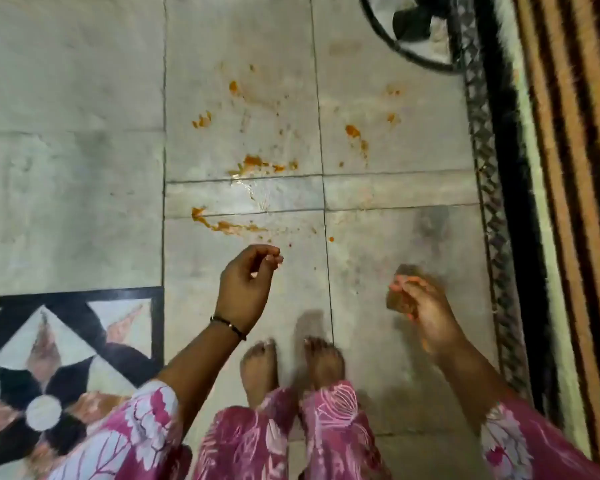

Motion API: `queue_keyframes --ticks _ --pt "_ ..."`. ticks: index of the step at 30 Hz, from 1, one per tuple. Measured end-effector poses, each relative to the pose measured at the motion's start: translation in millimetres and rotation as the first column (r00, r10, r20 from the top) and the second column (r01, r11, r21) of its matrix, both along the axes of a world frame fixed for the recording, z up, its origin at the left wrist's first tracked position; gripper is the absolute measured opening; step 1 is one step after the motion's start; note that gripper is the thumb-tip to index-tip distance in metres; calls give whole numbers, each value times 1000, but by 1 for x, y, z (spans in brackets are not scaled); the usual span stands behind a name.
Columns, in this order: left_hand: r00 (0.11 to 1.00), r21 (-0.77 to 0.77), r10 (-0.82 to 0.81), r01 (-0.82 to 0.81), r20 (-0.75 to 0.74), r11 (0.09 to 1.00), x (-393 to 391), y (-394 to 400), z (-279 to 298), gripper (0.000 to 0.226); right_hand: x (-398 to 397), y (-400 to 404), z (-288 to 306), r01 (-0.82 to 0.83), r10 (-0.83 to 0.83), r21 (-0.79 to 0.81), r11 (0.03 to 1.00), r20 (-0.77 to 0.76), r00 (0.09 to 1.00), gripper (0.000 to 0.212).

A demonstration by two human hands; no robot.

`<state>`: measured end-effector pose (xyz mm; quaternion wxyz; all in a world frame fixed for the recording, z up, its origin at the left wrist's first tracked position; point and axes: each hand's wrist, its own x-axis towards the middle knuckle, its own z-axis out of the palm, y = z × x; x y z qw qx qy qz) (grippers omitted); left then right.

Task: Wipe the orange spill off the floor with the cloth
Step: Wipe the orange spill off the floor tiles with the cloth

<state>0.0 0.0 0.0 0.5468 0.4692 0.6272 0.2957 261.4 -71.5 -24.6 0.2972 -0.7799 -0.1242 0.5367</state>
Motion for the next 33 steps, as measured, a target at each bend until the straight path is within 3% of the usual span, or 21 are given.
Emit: queue_keyframes --ticks 3,4,5,6,8,9,10,13,16,18,21,23,25,27,28,32,33 --pt "962 163 -146 186 -232 969 -12 12 -100 22 27 -7 -95 -76 108 -149 986 217 970 12" --pt "895 207 -272 358 -354 910 -18 14 -139 27 38 -17 -136 -125 198 -258 958 276 941 29" --pt "773 242 -425 576 -471 781 -23 15 -176 30 51 -30 -172 -205 352 -399 893 340 872 56" --pt "587 228 -565 783 -581 579 -27 14 -204 31 61 -43 -198 -268 513 -536 801 381 769 78" --pt "266 179 -621 963 -737 201 -39 12 -267 39 79 -63 -242 -309 675 -657 688 422 605 101" --pt "182 145 -609 983 -772 109 -44 15 -294 45 85 -67 -257 -334 698 -651 681 440 566 108" --pt "129 105 -600 992 -789 75 -46 18 -311 51 88 -66 -265 -345 703 -639 688 470 534 111" --pt "171 169 -551 984 -817 55 -48 20 -344 53 88 -75 -290 -363 661 -553 750 602 448 104" --pt "238 238 -516 969 -823 67 -46 20 -356 54 76 -89 -307 -508 679 -494 706 675 288 96" --pt "258 272 -532 961 -807 53 -55 23 -357 57 71 -100 -312 -652 715 -486 582 688 126 90" --pt "200 252 -526 967 -827 -28 -72 40 -348 57 55 -105 -313 -793 683 -446 416 729 -52 84" --pt "220 244 -473 970 -853 11 -78 53 -342 58 34 -97 -314 -866 647 -432 253 741 -181 86" --pt "274 240 -419 962 -866 133 -76 56 -340 60 21 -78 -314 -912 619 -395 111 746 -247 80" --pt "313 230 -415 944 -854 237 -73 49 -344 62 23 -56 -312 -932 611 -352 90 759 -227 71" --pt "303 214 -423 946 -854 244 -74 44 -345 64 30 -49 -311 -937 612 -331 114 766 -196 67" --pt "231 177 -440 971 -867 162 -88 24 -352 69 61 -61 -310 -876 627 -281 393 778 32 64" --pt "230 171 -440 971 -868 169 -93 19 -353 70 60 -72 -310 -848 622 -295 440 781 51 65"
